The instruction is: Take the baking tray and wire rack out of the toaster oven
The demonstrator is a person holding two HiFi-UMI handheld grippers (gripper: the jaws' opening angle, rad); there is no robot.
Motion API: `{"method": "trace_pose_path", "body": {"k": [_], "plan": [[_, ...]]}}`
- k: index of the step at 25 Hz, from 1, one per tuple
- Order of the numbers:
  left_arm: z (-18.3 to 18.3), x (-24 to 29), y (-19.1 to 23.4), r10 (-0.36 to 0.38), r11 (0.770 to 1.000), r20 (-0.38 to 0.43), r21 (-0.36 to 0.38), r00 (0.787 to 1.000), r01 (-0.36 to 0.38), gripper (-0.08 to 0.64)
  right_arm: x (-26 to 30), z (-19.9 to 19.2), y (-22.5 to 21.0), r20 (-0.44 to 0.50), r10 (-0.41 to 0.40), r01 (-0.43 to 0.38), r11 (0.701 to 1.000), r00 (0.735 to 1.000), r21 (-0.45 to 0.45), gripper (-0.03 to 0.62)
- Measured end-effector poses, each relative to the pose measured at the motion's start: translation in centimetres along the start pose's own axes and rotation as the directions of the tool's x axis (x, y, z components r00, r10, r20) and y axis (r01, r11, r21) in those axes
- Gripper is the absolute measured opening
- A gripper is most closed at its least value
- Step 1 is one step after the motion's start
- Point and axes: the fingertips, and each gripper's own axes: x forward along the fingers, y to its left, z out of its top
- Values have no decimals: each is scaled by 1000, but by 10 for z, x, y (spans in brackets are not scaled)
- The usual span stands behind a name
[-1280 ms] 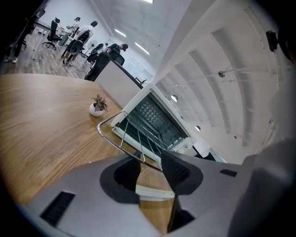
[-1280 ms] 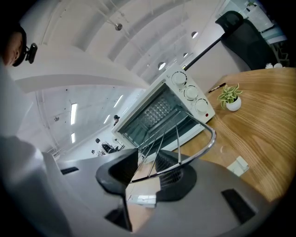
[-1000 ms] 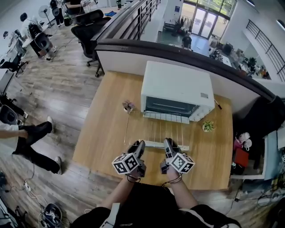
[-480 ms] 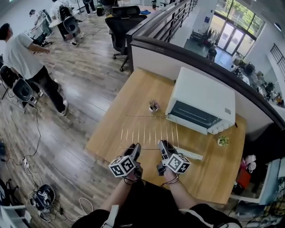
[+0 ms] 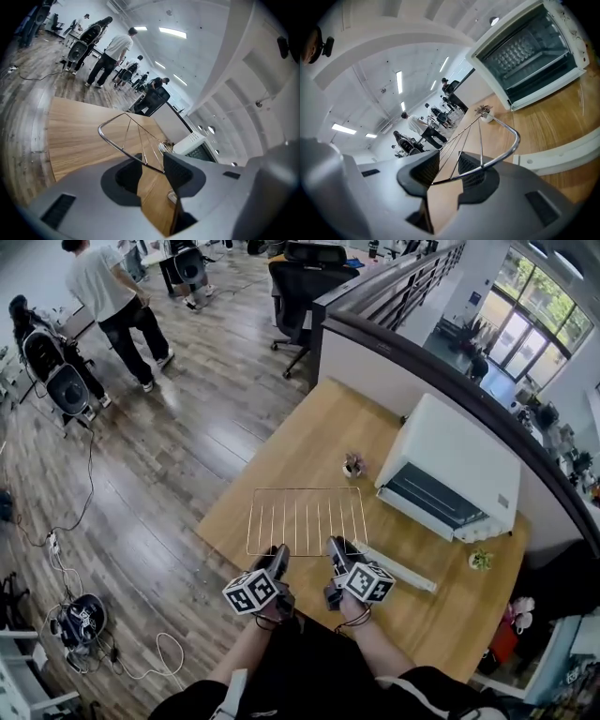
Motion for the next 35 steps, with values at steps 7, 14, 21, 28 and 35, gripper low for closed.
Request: {"method": "trace_pose_path", "body": {"k": [7, 14, 21, 28, 35], "plan": [[2, -8, 33, 63, 997, 1, -47, 998, -62, 147, 24, -26, 2, -84, -1, 2, 1000, 996, 14, 133], [0, -10, 51, 105, 991, -9, -84, 994, -106, 146, 38, -45, -2, -148, 0, 7, 999, 989, 46, 135], [-7, -7, 64, 130, 985, -49, -109, 990, -134, 146, 40, -53, -7, -174, -34, 48, 996, 984, 75, 135], [-10, -4, 67, 134, 982, -72, -127, 988, -142, 146, 42, -58, -13, -185, -50, 69, 993, 982, 100, 135], [-19, 0, 78, 167, 969, -109, -166, 980, -184, 146, 45, -76, -22, -286, -80, 112, 989, 955, 97, 183]]}}
